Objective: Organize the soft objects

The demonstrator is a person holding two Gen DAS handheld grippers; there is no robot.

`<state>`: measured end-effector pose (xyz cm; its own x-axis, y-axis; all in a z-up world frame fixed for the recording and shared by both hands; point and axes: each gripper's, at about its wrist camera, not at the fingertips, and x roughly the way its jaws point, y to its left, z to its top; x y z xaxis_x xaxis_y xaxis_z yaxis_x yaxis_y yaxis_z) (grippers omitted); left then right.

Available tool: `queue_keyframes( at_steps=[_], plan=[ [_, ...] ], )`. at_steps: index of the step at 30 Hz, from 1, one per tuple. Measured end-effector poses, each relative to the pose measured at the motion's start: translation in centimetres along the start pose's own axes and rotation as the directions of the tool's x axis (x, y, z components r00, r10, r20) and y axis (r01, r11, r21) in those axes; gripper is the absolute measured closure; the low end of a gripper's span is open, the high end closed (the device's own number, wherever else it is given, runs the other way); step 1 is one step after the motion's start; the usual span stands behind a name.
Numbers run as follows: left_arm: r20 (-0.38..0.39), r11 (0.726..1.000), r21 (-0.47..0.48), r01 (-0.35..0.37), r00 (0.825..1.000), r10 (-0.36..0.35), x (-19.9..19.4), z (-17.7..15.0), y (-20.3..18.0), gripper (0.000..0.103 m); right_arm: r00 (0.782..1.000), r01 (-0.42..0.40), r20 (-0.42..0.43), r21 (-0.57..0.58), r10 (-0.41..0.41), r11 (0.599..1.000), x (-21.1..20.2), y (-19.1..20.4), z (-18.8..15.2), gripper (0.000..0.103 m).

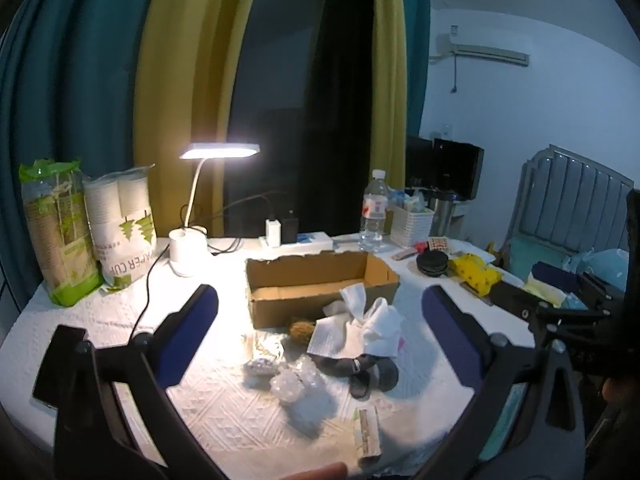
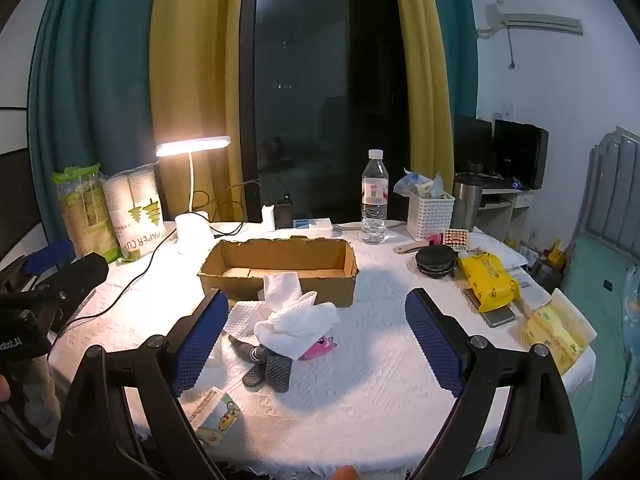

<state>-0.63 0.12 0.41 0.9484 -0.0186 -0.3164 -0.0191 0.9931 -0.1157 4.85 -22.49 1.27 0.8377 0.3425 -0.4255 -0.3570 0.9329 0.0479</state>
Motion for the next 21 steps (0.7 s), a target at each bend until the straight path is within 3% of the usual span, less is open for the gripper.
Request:
queue_keyframes(
  at_steps=[21],
  plan=[
    [0.001, 1.000, 0.008, 0.007, 1.000, -0.007, -0.5, 0.4, 0.4, 0.000, 1.000, 0.007, 0.015, -0.030, -0.007, 1.000, -0.2, 1.5, 0.5, 0.011]
  ],
)
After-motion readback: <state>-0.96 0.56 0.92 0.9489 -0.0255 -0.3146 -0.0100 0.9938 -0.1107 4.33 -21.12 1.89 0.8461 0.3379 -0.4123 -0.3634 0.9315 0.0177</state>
